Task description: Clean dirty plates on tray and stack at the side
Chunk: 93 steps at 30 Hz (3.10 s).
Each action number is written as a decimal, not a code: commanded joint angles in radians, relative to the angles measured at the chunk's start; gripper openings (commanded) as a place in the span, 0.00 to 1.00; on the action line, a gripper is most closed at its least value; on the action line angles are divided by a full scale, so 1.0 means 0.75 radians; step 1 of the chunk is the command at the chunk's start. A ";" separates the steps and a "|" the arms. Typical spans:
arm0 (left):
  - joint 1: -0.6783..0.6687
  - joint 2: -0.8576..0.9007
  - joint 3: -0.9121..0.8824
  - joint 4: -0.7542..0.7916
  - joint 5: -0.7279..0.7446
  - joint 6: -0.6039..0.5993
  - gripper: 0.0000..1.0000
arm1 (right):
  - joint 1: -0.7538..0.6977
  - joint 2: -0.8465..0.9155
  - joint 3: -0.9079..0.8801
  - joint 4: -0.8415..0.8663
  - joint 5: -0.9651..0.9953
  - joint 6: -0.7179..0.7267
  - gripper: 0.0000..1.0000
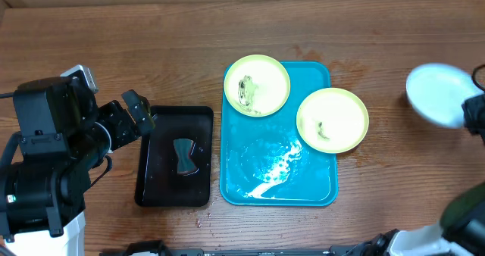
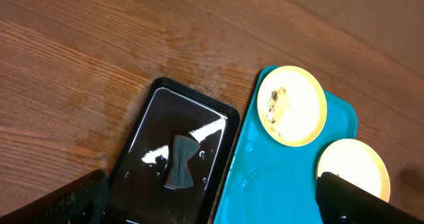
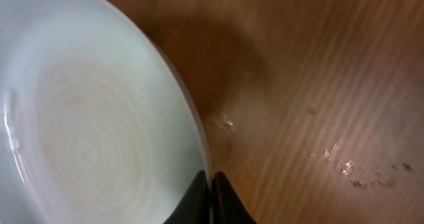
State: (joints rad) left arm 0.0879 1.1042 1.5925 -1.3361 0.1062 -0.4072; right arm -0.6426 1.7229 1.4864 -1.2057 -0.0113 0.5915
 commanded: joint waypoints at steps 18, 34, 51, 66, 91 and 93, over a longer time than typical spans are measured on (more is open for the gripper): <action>0.011 0.003 0.017 0.002 0.019 0.036 1.00 | 0.402 0.057 -0.333 0.136 0.192 -0.033 0.37; 0.011 0.003 0.017 0.002 0.019 0.036 1.00 | 0.650 -0.133 -0.490 0.396 -0.226 -0.480 0.64; 0.011 0.003 0.017 0.002 0.019 0.036 1.00 | 0.684 -0.266 -0.573 0.473 -0.231 -0.378 0.04; 0.011 0.003 0.017 0.001 0.062 0.034 1.00 | 1.141 -0.514 -0.769 0.325 -0.256 -0.244 0.04; -0.260 0.242 -0.484 0.041 -0.120 -0.032 0.71 | 1.342 -0.640 -0.508 0.339 -0.206 -0.409 0.30; -0.277 0.285 -0.600 0.136 -0.148 -0.071 0.69 | 1.342 -0.649 -0.494 0.312 -0.207 -0.404 0.30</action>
State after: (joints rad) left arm -0.0990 1.2751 1.2510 -1.2839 0.0998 -0.3737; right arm 0.3672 1.2579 1.0836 -0.9485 -0.1757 0.2985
